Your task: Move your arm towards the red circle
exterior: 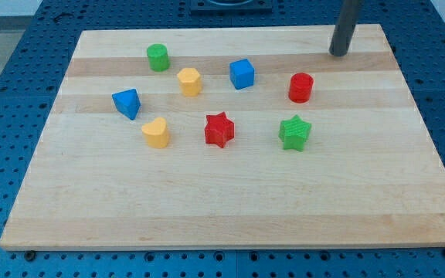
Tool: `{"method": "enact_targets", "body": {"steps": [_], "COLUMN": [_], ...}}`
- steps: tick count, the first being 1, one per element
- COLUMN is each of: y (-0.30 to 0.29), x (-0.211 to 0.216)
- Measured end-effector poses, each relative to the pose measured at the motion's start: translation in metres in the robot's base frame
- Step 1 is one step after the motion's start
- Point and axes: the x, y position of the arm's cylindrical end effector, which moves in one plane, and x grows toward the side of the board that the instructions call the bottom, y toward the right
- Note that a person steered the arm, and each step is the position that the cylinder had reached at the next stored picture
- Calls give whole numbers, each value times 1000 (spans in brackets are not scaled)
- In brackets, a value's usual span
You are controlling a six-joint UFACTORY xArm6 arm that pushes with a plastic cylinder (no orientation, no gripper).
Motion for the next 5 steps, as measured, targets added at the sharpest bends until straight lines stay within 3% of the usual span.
{"method": "enact_targets", "body": {"steps": [1, 2, 3, 4, 5], "y": [26, 28, -25, -81, -95], "x": [20, 68, 136, 156, 106]}}
